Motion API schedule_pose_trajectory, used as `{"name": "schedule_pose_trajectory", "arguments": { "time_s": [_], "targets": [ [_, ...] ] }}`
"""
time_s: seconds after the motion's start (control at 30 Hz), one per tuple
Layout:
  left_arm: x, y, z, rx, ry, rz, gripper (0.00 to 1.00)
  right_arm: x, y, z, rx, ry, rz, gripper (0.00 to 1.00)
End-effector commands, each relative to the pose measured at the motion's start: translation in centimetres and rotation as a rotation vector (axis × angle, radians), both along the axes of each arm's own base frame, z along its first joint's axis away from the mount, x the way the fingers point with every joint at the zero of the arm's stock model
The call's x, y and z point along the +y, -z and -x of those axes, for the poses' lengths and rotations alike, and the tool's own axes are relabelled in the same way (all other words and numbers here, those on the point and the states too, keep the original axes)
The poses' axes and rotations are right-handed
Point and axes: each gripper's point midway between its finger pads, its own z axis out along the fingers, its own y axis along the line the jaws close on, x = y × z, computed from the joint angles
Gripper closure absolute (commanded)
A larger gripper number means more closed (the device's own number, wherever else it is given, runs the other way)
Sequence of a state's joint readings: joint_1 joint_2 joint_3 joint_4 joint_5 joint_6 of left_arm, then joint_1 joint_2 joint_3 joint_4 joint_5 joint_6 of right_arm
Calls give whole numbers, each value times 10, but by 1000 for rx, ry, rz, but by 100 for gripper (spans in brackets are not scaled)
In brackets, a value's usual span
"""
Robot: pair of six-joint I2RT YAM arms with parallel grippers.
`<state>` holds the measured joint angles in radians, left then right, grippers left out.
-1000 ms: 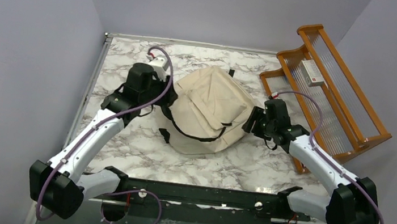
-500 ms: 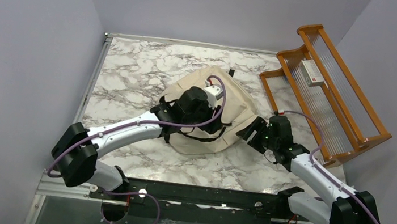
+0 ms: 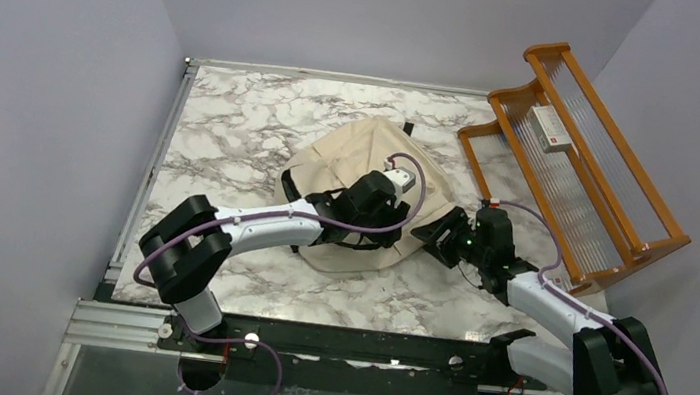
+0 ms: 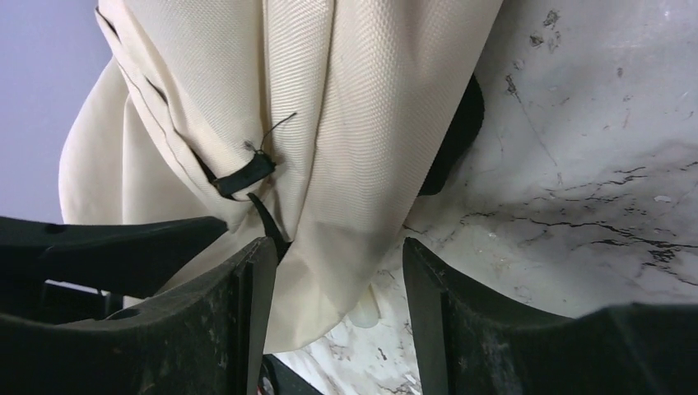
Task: Pack the student bag
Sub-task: Zip the student bag at the center of the board.
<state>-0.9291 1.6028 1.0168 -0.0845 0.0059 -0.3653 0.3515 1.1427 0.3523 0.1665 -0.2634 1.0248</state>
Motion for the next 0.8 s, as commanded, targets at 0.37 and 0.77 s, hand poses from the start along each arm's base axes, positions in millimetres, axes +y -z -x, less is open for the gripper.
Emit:
{"name": "schedule_pose_trajectory", "arguments": {
  "time_s": [0.37, 0.77],
  "targets": [
    [-14, 14, -23, -50, -66, -84, 48, 6, -10, -2, -48, -38, -39, 49],
    [-13, 17, 0, -37, -74, -132, 52, 6, -3, -2, -39, -53, -36, 53]
  ]
}}
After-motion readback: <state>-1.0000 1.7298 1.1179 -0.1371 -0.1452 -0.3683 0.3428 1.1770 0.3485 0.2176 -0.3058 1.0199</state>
